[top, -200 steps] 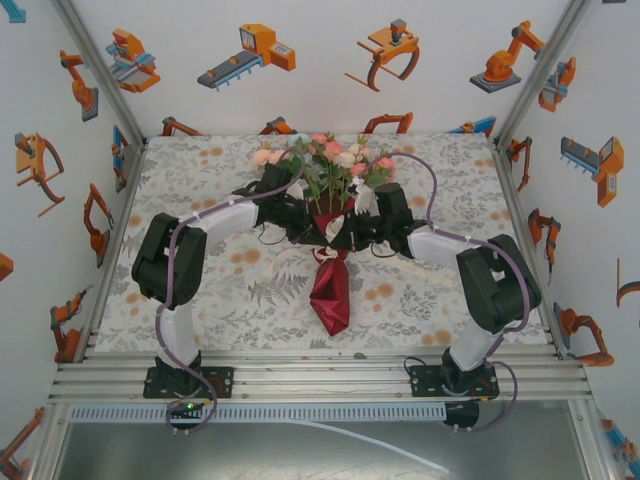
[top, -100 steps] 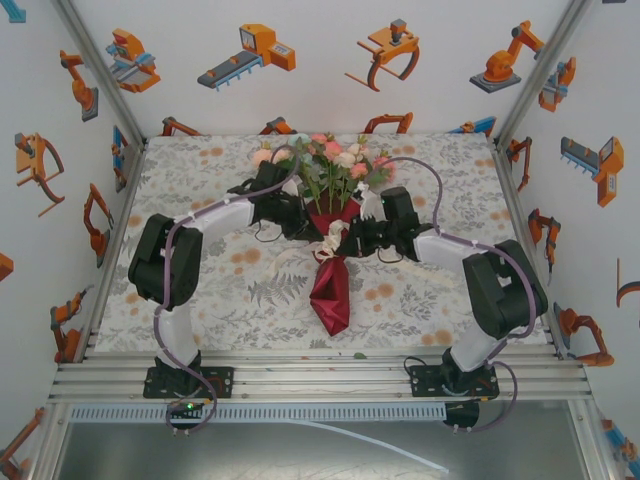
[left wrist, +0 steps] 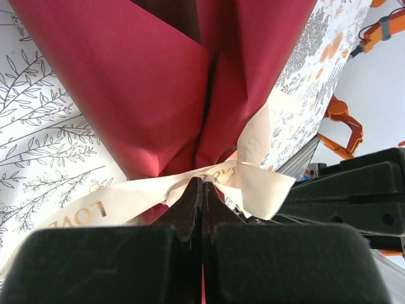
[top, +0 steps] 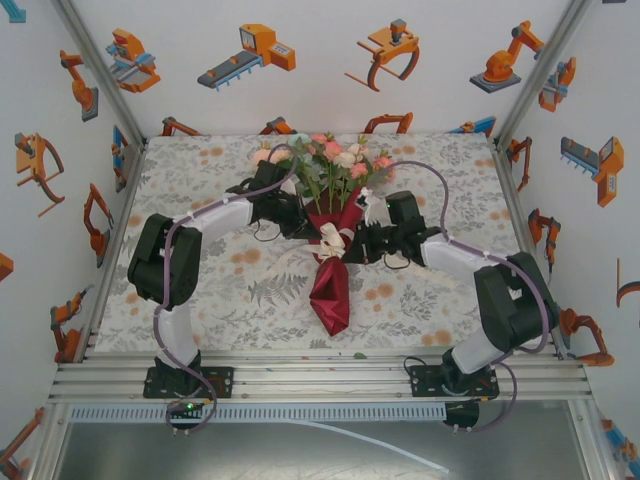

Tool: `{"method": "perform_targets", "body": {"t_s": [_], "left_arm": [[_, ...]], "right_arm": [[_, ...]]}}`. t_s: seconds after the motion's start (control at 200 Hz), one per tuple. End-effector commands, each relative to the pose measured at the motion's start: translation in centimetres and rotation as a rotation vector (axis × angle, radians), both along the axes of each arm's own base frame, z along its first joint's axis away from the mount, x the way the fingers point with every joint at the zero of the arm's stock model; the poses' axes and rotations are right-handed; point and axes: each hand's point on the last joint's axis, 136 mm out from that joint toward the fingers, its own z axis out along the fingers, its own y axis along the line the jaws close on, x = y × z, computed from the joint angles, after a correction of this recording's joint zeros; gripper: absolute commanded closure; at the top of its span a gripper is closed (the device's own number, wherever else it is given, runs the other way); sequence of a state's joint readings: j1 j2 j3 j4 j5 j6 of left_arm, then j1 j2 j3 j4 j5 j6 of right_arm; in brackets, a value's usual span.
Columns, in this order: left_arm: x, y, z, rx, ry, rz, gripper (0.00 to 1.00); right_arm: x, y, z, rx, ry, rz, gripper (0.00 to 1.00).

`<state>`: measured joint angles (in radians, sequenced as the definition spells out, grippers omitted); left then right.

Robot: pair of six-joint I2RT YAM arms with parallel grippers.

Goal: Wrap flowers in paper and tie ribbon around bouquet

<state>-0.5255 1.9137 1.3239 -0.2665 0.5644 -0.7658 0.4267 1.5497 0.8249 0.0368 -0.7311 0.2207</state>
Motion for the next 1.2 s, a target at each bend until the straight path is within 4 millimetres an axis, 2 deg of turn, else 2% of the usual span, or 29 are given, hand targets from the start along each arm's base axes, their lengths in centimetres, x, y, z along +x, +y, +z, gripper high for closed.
{"method": "perform_targets", "body": {"t_s": [0.0,0.105,0.235,0.38,0.556,0.706,0.791,0.886,1.021,1.121,1.197], "left_arm": [[-0.1,0.2,1.6,-0.021,-0.034,0.004,1.0],[-0.3,-0.1,1.8,-0.034,-0.036,-0.014,1.0],[-0.5,-0.7,2.9,-0.067,-0.05,-0.045,0.82],[-0.4,-0.5,4.6,-0.072,-0.091,-0.041,0.7],[-0.6,-0.2,6.5,-0.075,-0.132,-0.042,0.65],[-0.4,-0.3,9.3,-0.056,-0.25,-0.059,0.61],[-0.4,-1.2,10.6,-0.023,-0.353,-0.106,0.58],[-0.1,-2.4,11.1,0.022,-0.443,-0.142,0.56],[0.7,-4.8,10.6,-0.006,-0.427,-0.157,0.53],[0.3,-7.1,10.2,-0.06,-0.429,-0.221,0.52],[0.3,-7.7,9.3,-0.062,-0.412,-0.239,0.52]], "right_arm": [[-0.4,-1.0,-0.4,-0.044,-0.013,-0.005,1.0],[-0.3,-0.8,-0.5,-0.035,0.002,0.001,1.0],[0.0,-0.6,-0.3,-0.031,-0.006,0.002,1.0],[0.3,-0.5,-0.3,-0.032,-0.007,0.006,1.0],[0.3,-0.4,-0.3,-0.032,0.0,0.009,1.0],[0.2,-0.5,-0.4,-0.039,0.006,0.015,1.0],[0.1,-0.4,-0.4,-0.039,0.007,0.017,1.0],[0.1,-0.4,-0.3,-0.038,0.004,0.02,1.0],[0.0,-0.5,-0.2,-0.04,0.004,0.023,1.0],[0.0,-0.6,-0.3,-0.043,0.004,0.021,1.0],[0.0,-0.6,-0.2,-0.044,0.004,0.021,1.0]]}}
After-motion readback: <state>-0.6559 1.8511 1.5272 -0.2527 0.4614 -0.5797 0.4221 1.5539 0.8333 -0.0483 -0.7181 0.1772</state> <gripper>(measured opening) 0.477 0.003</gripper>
